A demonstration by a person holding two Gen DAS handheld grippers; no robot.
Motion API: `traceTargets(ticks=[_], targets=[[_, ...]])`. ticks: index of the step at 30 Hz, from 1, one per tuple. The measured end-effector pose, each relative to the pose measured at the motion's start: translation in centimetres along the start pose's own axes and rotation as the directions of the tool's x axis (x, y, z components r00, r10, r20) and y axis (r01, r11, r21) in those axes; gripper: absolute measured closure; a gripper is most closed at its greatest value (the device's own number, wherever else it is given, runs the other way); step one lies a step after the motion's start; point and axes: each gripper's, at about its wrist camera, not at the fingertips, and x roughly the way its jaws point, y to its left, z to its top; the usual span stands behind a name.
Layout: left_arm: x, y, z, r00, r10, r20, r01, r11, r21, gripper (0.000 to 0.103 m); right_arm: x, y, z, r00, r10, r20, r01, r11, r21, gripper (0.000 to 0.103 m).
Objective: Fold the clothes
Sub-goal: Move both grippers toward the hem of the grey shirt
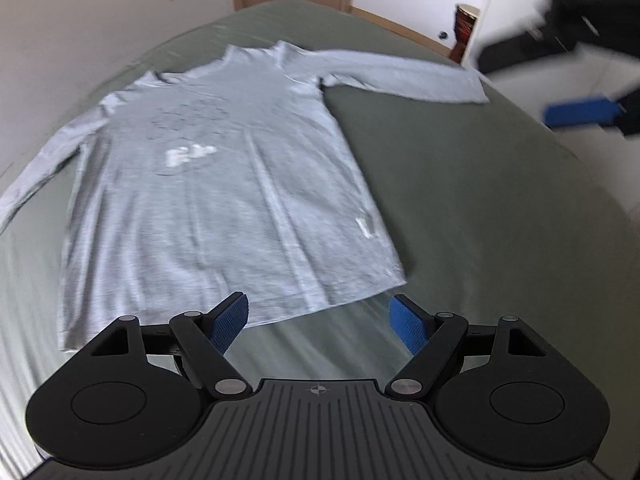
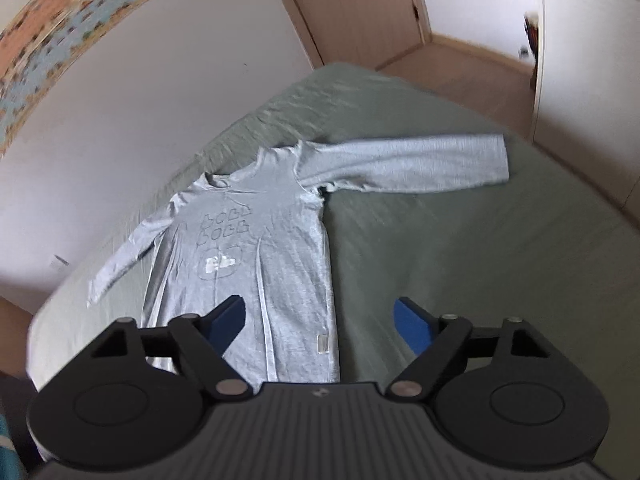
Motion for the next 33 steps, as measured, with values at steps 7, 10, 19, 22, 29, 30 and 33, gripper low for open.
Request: traceTargets(ticks=[7, 10, 19, 22, 29, 30, 33], targets=[[3.9, -3.5, 0.1, 0.997, 0.074, 0.008, -0.075, 0.996, 0.045, 0.025, 3.3, -1.7, 1.4, 0.999, -0.02, -0.036, 0.019, 0.999, -0.031, 0.02], [5.1, -5.2, 0.3, 0.994, 0.105, 0.011, -0.106, 0.991, 0.087, 0.025, 4.0, -2.6, 1.8, 0.999, -0.017, -0.043, 0.016, 1.0, -0.022, 0.02], [7.3, -9.4, 0.6, 0.993, 0.115, 0.015, -0.116, 0.976, 0.183, 0.025, 5.6, -6.0, 2.8, 0.997, -0.05, -0.058, 0.05, 0.999, -0.003, 0.02], [8.4, -10.2, 0.8, 0.988, 0.156, 0.003, -0.153, 0.965, 0.212, 0.025, 5.7, -7.0, 2.8, 0.996, -0.059, -0.06, 0.06, 0.998, 0.005, 0.02], [10.1, -9.1, 1.2, 0.991, 0.127, -0.044, -0.118, 0.98, 0.158, 0.03, 6.3, -7.7, 3.0, 0.996, -0.065, -0.063, 0.065, 0.998, 0.001, 0.02], [10.2, -8.8, 1.2, 0.992, 0.119, -0.045, -0.111, 0.982, 0.155, 0.035, 6.6, -7.8, 3.2, 0.996, -0.064, -0.062, 0.064, 0.998, -0.004, 0.02], [10.0, -7.8, 1.5, 0.993, 0.108, -0.041, -0.101, 0.985, 0.141, 0.059, 7.6, -7.8, 4.0, 0.998, -0.033, -0.051, 0.033, 0.999, -0.001, 0.02]])
